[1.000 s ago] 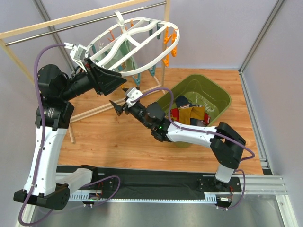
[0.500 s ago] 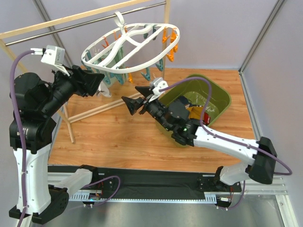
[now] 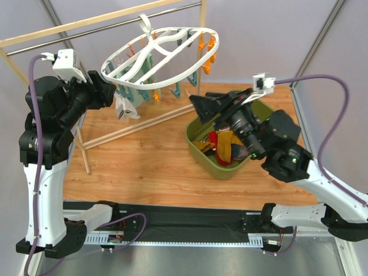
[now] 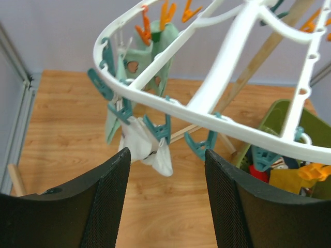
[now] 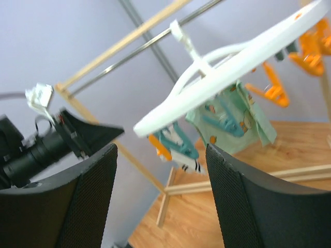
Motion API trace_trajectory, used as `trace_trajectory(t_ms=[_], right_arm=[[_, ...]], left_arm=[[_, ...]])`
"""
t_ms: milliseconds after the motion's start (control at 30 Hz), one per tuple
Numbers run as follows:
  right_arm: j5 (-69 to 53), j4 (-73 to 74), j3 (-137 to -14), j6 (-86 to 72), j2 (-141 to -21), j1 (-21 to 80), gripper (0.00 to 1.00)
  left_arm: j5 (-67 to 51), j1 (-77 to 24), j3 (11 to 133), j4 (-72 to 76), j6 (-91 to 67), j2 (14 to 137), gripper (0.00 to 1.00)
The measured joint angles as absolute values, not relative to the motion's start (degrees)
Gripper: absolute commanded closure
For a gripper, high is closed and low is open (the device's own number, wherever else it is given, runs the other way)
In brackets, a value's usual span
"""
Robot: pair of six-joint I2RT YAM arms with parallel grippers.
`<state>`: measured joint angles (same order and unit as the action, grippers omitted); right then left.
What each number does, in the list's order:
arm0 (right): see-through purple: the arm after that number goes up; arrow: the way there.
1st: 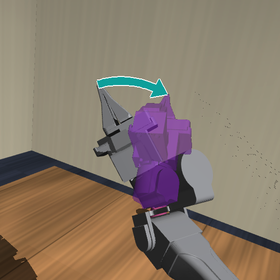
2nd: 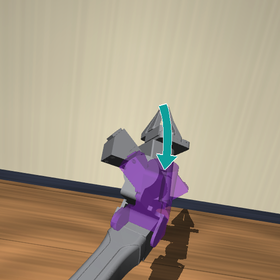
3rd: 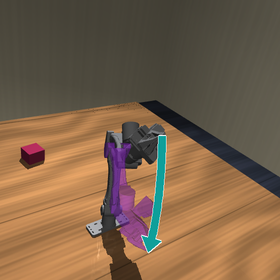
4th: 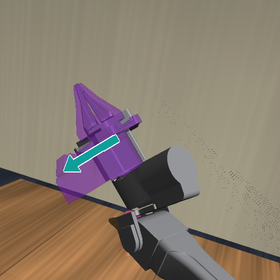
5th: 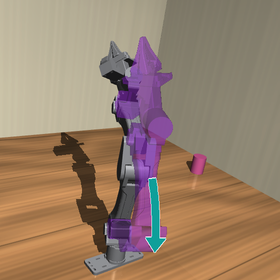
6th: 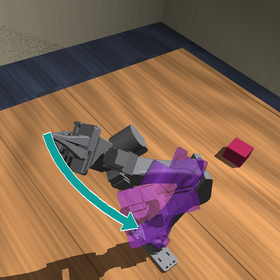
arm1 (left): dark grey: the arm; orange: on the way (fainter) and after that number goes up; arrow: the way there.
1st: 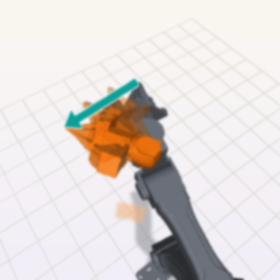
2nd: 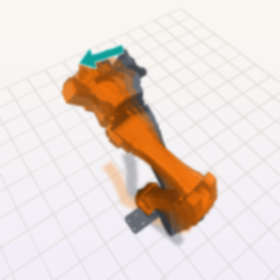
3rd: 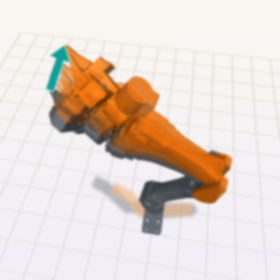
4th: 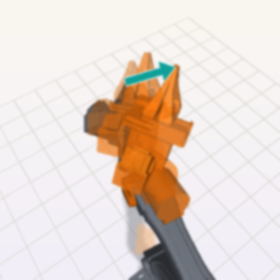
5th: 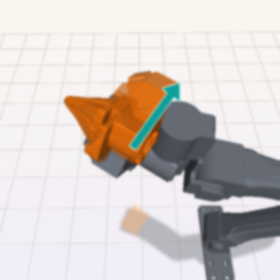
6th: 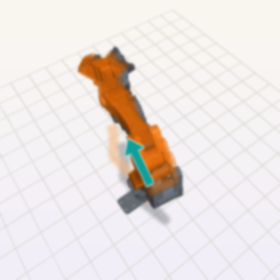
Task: Remove the socks clipped to the hanger
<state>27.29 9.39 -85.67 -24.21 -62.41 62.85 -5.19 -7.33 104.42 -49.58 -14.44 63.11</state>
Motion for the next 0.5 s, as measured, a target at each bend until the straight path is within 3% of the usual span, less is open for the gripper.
trace_trajectory(t_ms=[300,500], right_arm=[[32.6,23.0,-113.47,-28.99,-77.14,55.51,0.31],[30.41,30.17,-117.54,-35.33,-85.89,51.88,0.33]], left_arm=[[-3.49,-1.85,99.53,-50.17,-15.05,60.25,0.33],[-1.5,-1.39,100.25,-50.54,-14.9,58.15,0.33]])
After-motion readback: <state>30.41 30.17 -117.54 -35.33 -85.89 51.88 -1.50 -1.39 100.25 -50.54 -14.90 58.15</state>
